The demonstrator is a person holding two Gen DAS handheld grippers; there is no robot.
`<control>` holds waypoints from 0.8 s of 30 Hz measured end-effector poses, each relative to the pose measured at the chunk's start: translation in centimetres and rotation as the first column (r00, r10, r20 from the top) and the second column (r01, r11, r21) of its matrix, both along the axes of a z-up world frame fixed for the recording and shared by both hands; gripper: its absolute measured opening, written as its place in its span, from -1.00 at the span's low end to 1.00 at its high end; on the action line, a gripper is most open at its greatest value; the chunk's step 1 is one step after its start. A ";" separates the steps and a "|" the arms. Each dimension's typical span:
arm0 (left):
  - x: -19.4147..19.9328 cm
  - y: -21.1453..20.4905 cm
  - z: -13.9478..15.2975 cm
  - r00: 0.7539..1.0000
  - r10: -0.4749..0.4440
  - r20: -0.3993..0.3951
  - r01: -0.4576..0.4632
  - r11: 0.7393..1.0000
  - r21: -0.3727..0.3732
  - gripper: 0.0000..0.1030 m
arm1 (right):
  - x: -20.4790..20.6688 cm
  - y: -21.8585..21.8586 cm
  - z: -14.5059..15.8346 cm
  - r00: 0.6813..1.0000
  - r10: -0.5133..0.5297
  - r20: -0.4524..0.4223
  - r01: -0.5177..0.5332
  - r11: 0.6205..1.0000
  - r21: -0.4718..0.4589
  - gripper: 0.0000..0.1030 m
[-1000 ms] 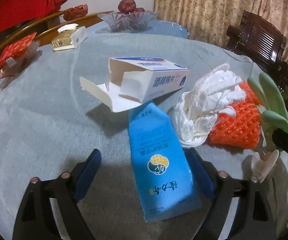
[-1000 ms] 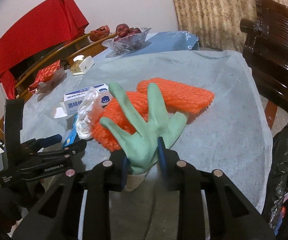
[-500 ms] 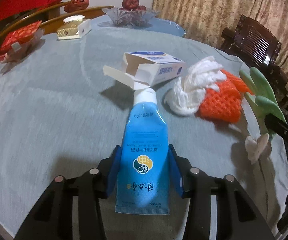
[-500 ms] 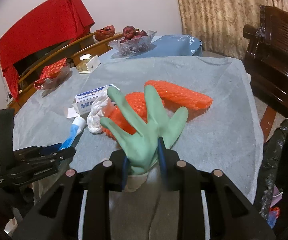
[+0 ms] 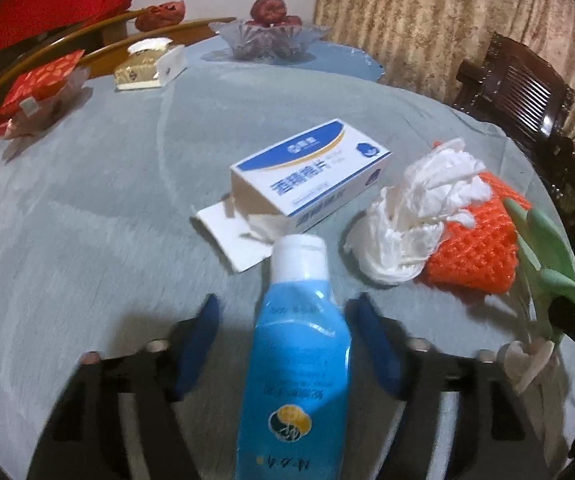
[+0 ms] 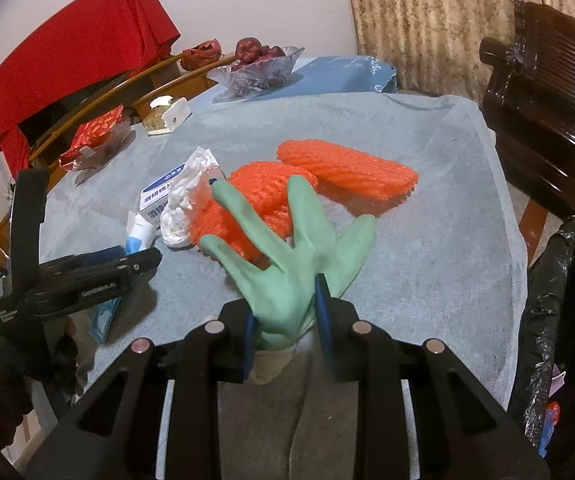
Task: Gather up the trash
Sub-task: 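Carry the blue tube and green glove to the bin and release both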
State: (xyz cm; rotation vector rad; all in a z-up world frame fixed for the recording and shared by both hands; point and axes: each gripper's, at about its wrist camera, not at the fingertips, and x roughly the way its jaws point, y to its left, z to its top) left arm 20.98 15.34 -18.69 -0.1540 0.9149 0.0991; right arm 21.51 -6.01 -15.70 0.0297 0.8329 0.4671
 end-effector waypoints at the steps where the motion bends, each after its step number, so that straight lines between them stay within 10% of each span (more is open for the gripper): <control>1: 0.0 -0.1 0.1 1.000 -0.016 0.006 0.016 1.000 -0.006 -0.19 | 0.0 0.0 0.1 1.000 0.002 0.001 -0.002 1.000 0.000 -0.52; 24: -4.0 -6.1 7.0 0.981 -0.141 0.136 0.152 0.985 -0.077 -0.21 | -3.9 -4.0 6.8 0.992 -0.015 0.123 0.011 0.999 0.036 -0.55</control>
